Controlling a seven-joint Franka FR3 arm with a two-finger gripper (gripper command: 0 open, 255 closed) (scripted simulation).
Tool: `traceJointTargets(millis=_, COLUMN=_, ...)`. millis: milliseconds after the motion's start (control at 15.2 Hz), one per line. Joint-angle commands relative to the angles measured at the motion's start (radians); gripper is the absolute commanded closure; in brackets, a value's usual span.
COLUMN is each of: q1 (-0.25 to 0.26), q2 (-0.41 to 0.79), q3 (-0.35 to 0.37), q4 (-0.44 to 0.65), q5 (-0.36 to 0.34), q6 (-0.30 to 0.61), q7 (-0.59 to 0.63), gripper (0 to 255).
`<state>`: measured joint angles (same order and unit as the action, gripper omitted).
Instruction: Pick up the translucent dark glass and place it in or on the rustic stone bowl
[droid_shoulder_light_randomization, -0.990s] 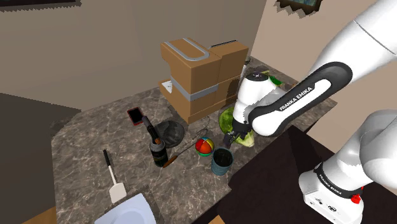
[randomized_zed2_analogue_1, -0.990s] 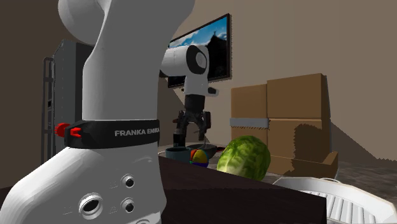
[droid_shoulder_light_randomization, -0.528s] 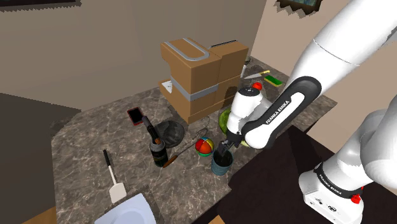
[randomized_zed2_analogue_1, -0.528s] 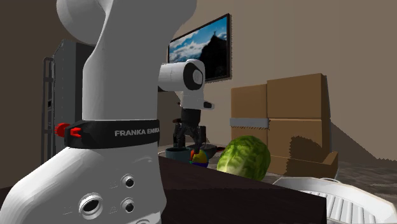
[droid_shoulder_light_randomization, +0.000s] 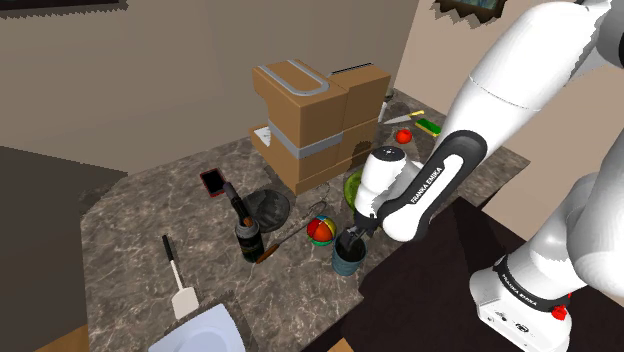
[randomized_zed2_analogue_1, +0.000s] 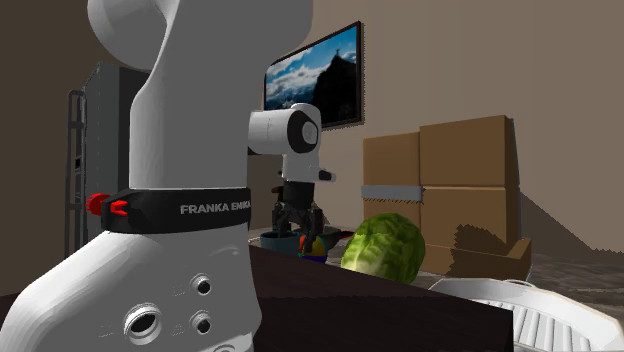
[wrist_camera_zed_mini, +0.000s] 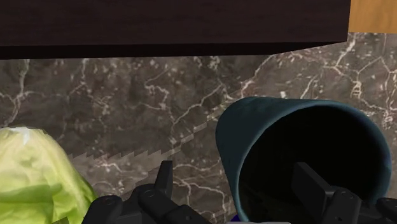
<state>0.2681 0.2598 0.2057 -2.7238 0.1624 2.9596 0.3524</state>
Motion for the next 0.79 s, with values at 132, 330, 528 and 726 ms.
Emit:
traceJointTargets(millis=132, q1=0.000, q2=0.001, q3=0.000, q4=0.000, q5=0.000, q6=0.000, q7=0.000, gripper=0)
traceJointTargets(millis=330, q1=0.000, q2=0.001, q3=0.000, q4=0.000, q5=0.000, q6=0.000, q7=0.000, gripper=255)
traceJointTargets(millis=528, q1=0.000, q2=0.001, q3=0.000, q4=0.000, q5=0.000, q6=0.000, q7=0.000, gripper=255)
traceJointTargets(millis=726, q1=0.000, q2=0.001, q3=0.000, q4=0.000, q5=0.000, q6=0.000, q7=0.000, gripper=255)
